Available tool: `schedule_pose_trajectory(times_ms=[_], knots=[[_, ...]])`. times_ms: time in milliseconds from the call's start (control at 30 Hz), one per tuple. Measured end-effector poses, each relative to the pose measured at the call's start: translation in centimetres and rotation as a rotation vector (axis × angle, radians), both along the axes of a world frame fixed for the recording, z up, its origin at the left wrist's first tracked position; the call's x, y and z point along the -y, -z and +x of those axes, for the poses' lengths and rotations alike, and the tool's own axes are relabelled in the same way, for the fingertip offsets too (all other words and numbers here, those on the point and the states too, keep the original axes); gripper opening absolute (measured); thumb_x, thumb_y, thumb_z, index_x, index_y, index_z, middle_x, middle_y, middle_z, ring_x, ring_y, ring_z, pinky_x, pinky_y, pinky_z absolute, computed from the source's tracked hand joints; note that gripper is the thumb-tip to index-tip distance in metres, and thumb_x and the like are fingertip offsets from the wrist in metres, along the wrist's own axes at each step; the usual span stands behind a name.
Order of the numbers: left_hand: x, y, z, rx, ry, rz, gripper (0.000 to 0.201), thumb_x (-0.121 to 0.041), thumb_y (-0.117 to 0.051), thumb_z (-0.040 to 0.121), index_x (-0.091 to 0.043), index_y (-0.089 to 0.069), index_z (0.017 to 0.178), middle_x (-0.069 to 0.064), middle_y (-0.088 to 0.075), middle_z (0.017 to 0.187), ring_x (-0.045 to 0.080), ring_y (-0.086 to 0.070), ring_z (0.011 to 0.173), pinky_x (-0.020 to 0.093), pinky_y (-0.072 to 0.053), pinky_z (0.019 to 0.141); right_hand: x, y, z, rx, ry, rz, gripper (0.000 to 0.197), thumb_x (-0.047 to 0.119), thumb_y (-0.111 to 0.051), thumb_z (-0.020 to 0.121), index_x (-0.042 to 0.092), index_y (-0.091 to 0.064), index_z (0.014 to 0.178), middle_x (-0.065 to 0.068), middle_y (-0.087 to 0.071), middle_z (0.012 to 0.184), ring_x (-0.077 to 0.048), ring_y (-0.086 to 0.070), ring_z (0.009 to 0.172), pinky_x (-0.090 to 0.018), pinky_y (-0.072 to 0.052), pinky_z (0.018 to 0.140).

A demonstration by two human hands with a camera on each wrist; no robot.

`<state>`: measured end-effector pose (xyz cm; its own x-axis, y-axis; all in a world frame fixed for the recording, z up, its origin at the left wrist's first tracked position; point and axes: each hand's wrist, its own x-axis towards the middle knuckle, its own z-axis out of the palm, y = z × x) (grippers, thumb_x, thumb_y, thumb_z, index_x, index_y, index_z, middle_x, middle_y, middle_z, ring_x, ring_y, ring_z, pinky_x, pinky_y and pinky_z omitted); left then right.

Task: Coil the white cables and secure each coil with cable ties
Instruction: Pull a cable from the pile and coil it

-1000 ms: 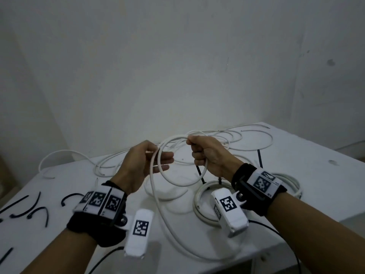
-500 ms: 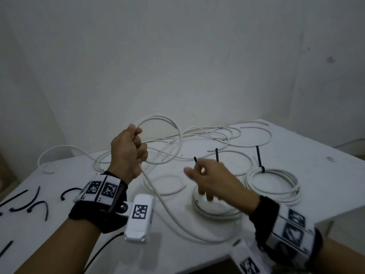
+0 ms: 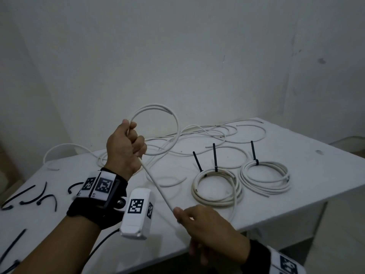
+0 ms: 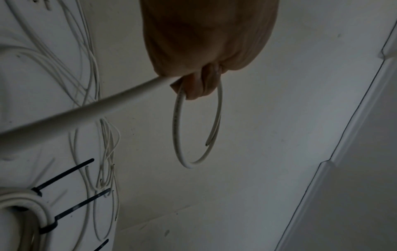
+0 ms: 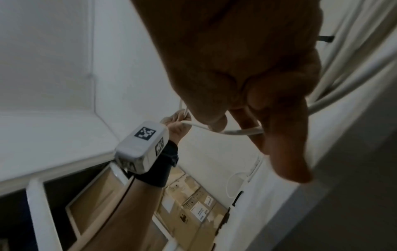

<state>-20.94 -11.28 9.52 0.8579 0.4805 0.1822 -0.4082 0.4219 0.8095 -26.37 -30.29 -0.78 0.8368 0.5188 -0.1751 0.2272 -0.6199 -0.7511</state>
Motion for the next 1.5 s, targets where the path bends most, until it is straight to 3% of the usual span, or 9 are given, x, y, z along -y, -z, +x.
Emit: schedule_pose_trajectory(times_ms=[100, 233, 333, 567, 767, 1133, 1267, 1400, 1500], knots=[[-0.1, 0.4, -0.6, -0.017, 0.029, 0.007, 0.031, -0.026, -0.038, 0.103, -0.015, -0.047, 0.075, -0.009, -0.025, 0.04, 0.005, -0.018, 0.028, 0.012, -0.015, 0.03, 0.1, 0.3, -0.5, -0.162, 0.082, 0.148, 0.053, 0.058, -0.04, 0.093, 0.013, -0.067, 0.093, -0.009, -0.071, 0.074, -0.02, -0.064, 0.052, -0.021, -0.044, 0.039], [-1.2, 1.2, -2.1, -0.064, 0.13, 0.036, 0.03, -0.027, -0.038, 0.102, -0.015, -0.049, 0.077, -0.01, -0.024, 0.041, 0.004, -0.019, 0.027, 0.012, -0.014, 0.03, 1.7, 0.9, -1.2, 0.05, 0.279, 0.363, 0.031, 0.041, -0.054, 0.092, 0.016, -0.069, 0.082, -0.009, -0.071, 0.072, -0.017, -0.069, 0.057, -0.031, -0.053, 0.044], [-1.4, 2.2, -3.0, -0.096, 0.219, 0.058, 0.031, -0.027, -0.036, 0.103, -0.015, -0.048, 0.077, -0.01, -0.025, 0.039, 0.003, -0.02, 0.025, 0.011, -0.014, 0.029, 2.7, 0.3, -1.4, 0.174, 0.368, 0.62, 0.008, 0.024, -0.062, 0.09, 0.021, -0.068, 0.092, -0.004, -0.069, 0.075, -0.014, -0.069, 0.067, -0.029, -0.057, 0.051], [-0.5, 4.0, -4.1, -0.165, 0.33, 0.09, 0.028, -0.029, -0.038, 0.101, -0.013, -0.049, 0.081, -0.01, -0.025, 0.039, 0.003, -0.02, 0.024, 0.008, -0.016, 0.029, 2.6, -2.1, 2.3, 0.186, 0.313, 0.998, 0.039, -0.005, -0.056, 0.088, 0.022, -0.04, 0.111, -0.021, -0.064, 0.083, -0.027, -0.064, 0.055, -0.036, -0.054, 0.053], [0.1, 4.7, -4.6, -0.236, 0.333, 0.165, 0.027, -0.029, -0.041, 0.1, -0.011, -0.051, 0.082, -0.009, -0.022, 0.044, 0.003, -0.018, 0.027, 0.011, -0.015, 0.03, 2.0, -3.4, 4.4, 0.174, 0.184, 0.949, 0.037, -0.005, -0.054, 0.091, 0.01, -0.055, 0.124, -0.013, -0.059, 0.073, -0.024, -0.058, 0.05, -0.029, -0.051, 0.043], [0.9, 5.3, -3.2, -0.273, 0.028, 0.518, 0.03, -0.029, -0.043, 0.102, -0.01, -0.052, 0.08, -0.006, -0.03, 0.05, 0.008, -0.025, 0.034, 0.015, -0.02, 0.036, 1.5, -3.3, 6.0, 0.215, 0.026, 0.951, 0.033, 0.001, -0.045, 0.097, 0.025, -0.063, 0.109, 0.007, -0.054, 0.062, -0.011, -0.052, 0.054, -0.024, -0.043, 0.038], [1.6, 6.1, -2.0, -0.227, -0.116, 0.549, 0.032, -0.028, -0.046, 0.101, -0.011, -0.052, 0.075, -0.007, -0.031, 0.052, 0.009, -0.021, 0.038, 0.018, -0.017, 0.038, 0.3, -3.0, 6.4, 0.329, 0.094, 0.875, 0.026, 0.009, -0.048, 0.097, 0.031, -0.062, 0.102, 0.011, -0.049, 0.061, -0.01, -0.044, 0.048, -0.025, -0.042, 0.036], [1.9, 6.6, -1.1, -0.221, -0.116, 0.566, 0.032, -0.028, -0.046, 0.101, -0.01, -0.053, 0.076, -0.012, -0.033, 0.047, 0.008, -0.021, 0.038, 0.018, -0.019, 0.037, -0.4, -2.6, 7.2, 0.402, 0.151, 0.813, 0.026, 0.014, -0.048, 0.097, 0.037, -0.058, 0.101, 0.005, -0.048, 0.068, -0.012, -0.04, 0.046, -0.024, -0.04, 0.038], [2.1, 6.8, -0.8, -0.203, -0.096, 0.618, 0.032, -0.028, -0.046, 0.101, -0.009, -0.053, 0.076, -0.013, -0.034, 0.045, 0.008, -0.022, 0.037, 0.018, -0.02, 0.037, -0.9, -2.4, 8.0, 0.449, 0.183, 0.763, 0.026, 0.018, -0.046, 0.099, 0.04, -0.059, 0.102, 0.01, -0.05, 0.065, -0.005, -0.042, 0.051, -0.026, -0.04, 0.05]])
